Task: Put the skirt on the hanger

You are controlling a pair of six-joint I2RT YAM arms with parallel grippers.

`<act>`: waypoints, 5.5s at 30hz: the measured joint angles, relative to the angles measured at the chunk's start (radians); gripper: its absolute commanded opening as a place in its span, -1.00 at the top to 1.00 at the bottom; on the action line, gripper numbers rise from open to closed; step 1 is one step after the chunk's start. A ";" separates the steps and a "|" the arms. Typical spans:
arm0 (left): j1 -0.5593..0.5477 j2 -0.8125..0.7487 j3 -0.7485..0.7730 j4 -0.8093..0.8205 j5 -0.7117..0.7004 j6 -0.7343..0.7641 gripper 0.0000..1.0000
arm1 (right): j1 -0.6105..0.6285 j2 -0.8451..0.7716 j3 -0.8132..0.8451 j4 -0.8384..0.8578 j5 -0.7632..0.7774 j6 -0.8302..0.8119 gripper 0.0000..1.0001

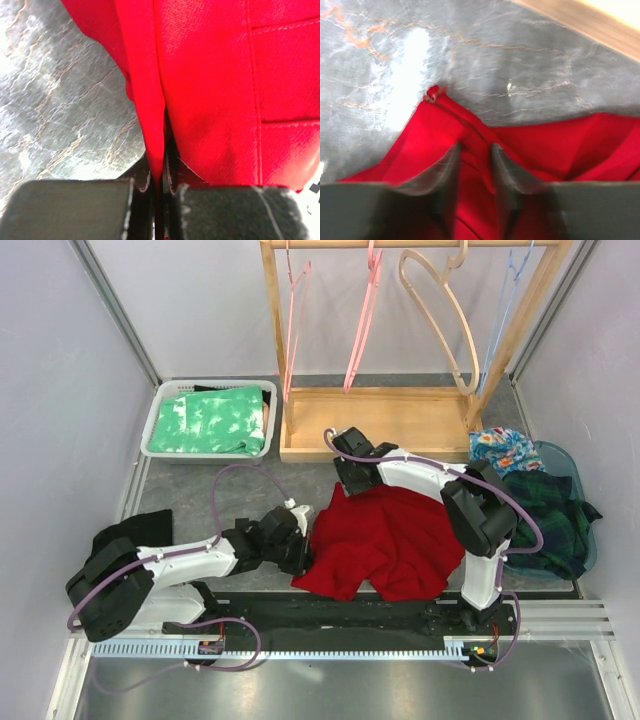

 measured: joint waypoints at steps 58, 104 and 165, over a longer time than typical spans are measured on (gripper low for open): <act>0.193 0.031 0.473 -0.463 -0.283 0.202 0.97 | -0.035 -0.970 -0.245 -0.172 0.087 0.180 -0.58; 0.194 0.058 0.473 -0.411 -0.185 0.203 0.96 | -1.016 -0.401 0.551 0.218 -0.569 0.147 -0.64; 0.194 0.111 0.502 -0.392 -0.240 0.211 0.97 | -0.791 -1.035 -0.080 -0.261 -0.247 -0.003 1.00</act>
